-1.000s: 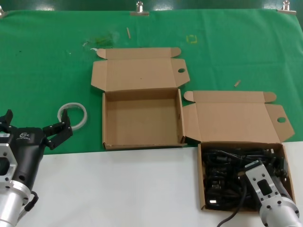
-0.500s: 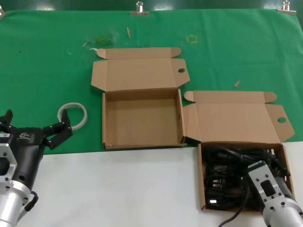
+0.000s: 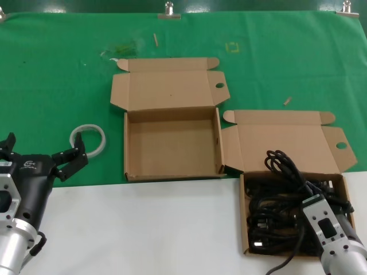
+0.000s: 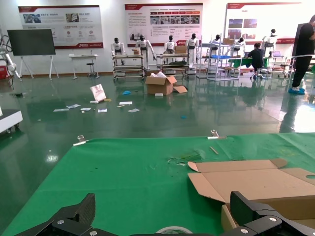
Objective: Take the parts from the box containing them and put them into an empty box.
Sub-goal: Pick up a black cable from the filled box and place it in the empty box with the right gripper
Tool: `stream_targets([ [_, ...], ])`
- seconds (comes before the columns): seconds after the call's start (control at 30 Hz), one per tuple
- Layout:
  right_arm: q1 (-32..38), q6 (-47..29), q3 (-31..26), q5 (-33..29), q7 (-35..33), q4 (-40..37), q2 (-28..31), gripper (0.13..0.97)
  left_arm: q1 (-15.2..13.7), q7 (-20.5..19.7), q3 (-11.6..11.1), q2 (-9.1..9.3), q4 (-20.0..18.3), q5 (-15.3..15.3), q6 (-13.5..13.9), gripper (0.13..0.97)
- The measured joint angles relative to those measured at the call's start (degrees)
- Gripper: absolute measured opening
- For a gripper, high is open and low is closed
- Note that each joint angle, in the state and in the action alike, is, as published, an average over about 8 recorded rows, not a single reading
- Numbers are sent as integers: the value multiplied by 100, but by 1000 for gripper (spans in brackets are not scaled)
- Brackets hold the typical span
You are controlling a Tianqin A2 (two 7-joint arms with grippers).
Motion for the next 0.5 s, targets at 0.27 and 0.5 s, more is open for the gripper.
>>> stream_targets([
  [0.27, -95, 302, -48, 0, -97, 464, 0, 211, 0, 0, 0, 0, 0, 0, 0, 965],
  [0.5, -221, 605, -77, 0, -171, 1012, 0, 191, 0, 0, 0, 0, 0, 0, 0, 965],
])
